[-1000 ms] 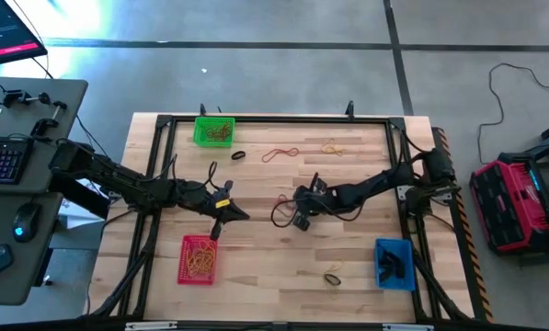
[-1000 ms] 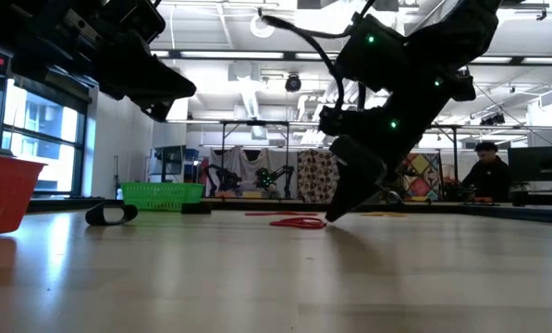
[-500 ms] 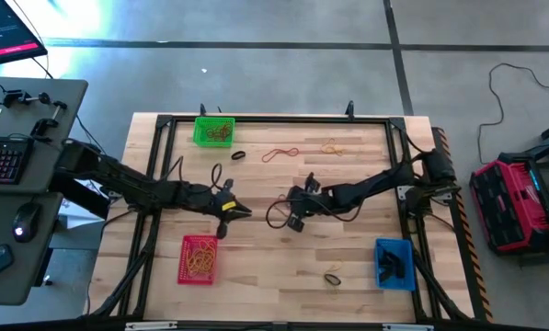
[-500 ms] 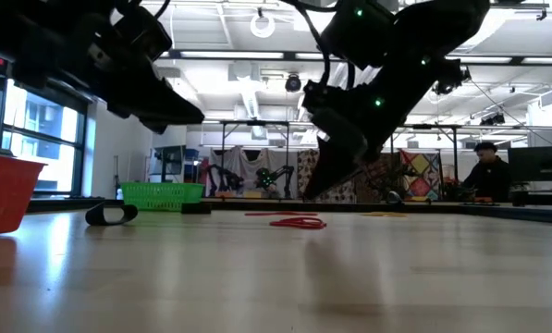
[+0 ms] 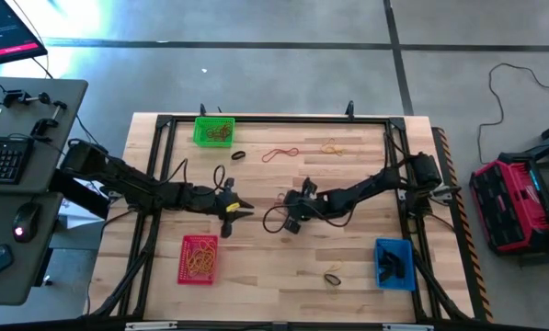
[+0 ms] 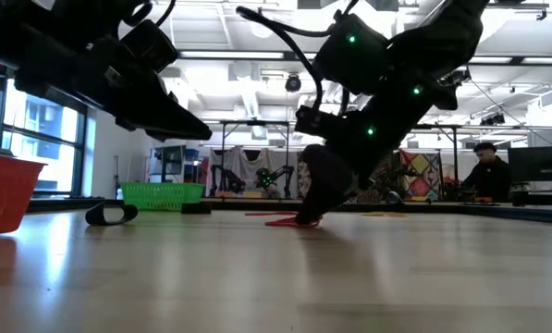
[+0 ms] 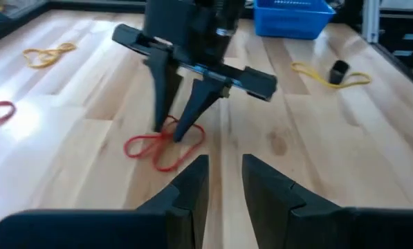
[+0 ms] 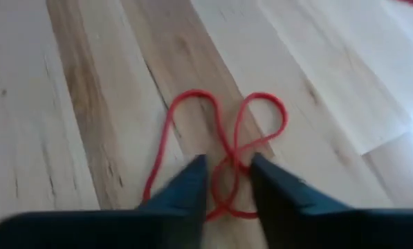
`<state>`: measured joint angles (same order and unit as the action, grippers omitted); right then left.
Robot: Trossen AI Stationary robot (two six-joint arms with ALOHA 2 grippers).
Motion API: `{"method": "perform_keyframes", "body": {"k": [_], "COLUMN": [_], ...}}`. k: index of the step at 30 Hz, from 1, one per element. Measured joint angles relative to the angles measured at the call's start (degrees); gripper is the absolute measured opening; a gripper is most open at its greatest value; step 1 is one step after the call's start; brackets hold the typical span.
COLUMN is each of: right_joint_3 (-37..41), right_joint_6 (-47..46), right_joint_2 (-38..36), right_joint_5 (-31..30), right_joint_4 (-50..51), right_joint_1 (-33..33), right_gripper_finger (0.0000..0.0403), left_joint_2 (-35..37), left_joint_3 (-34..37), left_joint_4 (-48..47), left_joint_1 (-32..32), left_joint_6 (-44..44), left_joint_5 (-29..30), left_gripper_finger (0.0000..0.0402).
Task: Sort rubber bands into baskets
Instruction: Put the red rubber band into the green bin
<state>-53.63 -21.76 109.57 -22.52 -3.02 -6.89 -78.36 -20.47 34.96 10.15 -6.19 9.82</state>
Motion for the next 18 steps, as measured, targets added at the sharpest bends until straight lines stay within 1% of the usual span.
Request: {"method": "perform_keyframes", "body": {"k": [2,3,4,7,11,16,18], "right_joint_3": [0.1,0.1,0.1,0.0,0.0,0.0,0.0], "right_joint_6": [1.6,2.4,2.9,3.9,7.8,11.9,12.8], "right_joint_2": [-0.2,-0.5,-0.7,-1.3,-1.3,-1.3,-1.3], "right_joint_5": [0.0,0.1,0.1,0.7,2.0,3.3,3.5], "right_joint_4": [-0.7,-1.0,-1.6,-3.9,-8.9,-14.6,-15.8], "right_joint_1": [0.1,0.1,0.1,0.0,-0.9,-3.0,-3.8], "right_gripper_finger": [0.0040,0.0021,0.0013,0.0019,0.0003,0.0002,0.0002], "left_joint_2": [-0.1,-0.2,-0.2,-0.7,-2.8,-7.5,-9.7], "left_joint_3": [0.0,0.0,-0.3,-1.4,-4.1,-8.3,-10.0], "left_joint_4": [0.1,0.1,0.0,0.0,-0.7,-3.3,-4.2], "left_joint_1": [0.0,0.0,0.0,0.0,0.0,0.0,0.0], "left_joint_6": [0.9,1.3,1.4,3.4,6.6,8.3,8.4], "left_joint_5": [0.8,1.2,1.5,1.7,1.4,1.6,2.8], "left_gripper_finger": [0.0081,0.0081,0.0081,0.0081,0.0086,0.0103,0.0114]}}
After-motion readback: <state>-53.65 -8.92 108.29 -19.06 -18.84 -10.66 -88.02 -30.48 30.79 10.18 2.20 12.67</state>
